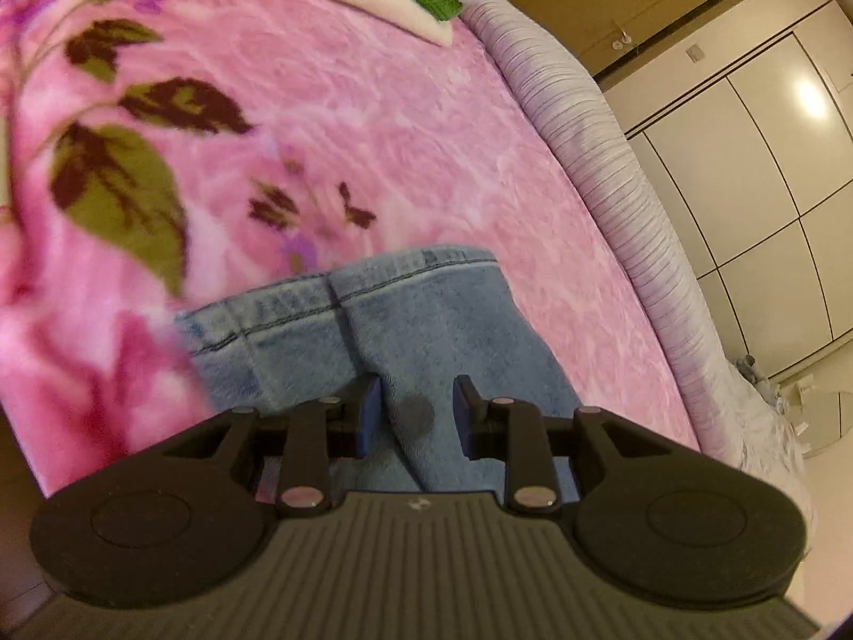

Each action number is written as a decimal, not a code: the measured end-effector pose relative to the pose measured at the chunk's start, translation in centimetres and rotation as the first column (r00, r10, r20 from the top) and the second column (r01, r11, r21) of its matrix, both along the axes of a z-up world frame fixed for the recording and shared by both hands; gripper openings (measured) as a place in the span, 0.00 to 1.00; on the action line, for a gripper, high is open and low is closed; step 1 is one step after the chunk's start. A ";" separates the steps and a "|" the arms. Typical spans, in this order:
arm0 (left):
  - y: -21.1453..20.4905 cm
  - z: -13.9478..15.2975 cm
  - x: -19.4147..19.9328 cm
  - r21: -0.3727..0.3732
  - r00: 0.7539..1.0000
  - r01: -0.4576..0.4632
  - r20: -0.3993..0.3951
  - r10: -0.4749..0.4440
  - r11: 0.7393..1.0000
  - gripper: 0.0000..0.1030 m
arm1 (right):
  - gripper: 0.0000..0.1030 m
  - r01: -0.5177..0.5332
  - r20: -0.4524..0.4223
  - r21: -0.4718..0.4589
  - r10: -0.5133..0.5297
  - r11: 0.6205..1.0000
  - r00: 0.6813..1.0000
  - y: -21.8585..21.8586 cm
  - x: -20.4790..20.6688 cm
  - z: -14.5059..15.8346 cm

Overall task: Fold clothes
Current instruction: 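Grasp the stacked jeans leg hems with the left and right tools, then lift the hems with both tools and carry them toward the waistband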

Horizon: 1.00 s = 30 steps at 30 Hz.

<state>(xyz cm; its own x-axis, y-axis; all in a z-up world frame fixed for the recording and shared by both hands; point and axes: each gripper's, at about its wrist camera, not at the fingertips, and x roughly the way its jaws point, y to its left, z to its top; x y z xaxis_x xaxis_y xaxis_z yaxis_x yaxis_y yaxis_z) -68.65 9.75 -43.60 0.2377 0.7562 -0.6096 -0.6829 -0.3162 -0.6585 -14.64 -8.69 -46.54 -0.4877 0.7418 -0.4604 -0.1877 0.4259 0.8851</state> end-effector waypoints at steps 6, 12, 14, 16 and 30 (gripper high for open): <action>-2.5 2.6 -0.3 0.163 0.998 0.027 -0.068 -0.016 0.986 0.00 | 0.02 -0.034 0.135 0.053 0.026 0.998 0.991 0.9 -0.3 1.7; -5.9 2.5 -1.9 0.212 0.988 0.092 -0.145 -0.061 0.973 0.00 | 0.01 -0.135 0.250 0.062 0.115 0.989 0.961 -0.4 -0.6 2.9; -5.5 0.5 -1.8 0.133 0.980 0.108 -0.179 -0.083 0.985 0.00 | 0.01 -0.145 0.234 0.029 0.135 0.989 0.963 -1.0 -0.9 2.1; -6.3 0.3 -2.0 0.130 0.981 0.097 -0.181 -0.073 0.987 0.00 | 0.03 -0.147 0.215 -0.002 0.144 0.989 0.966 -1.5 -1.1 1.7; -8.1 7.6 2.2 0.106 0.799 0.430 -0.506 -0.324 0.896 0.10 | 0.25 -0.499 0.830 -0.006 0.283 0.867 0.481 -0.1 -1.1 8.7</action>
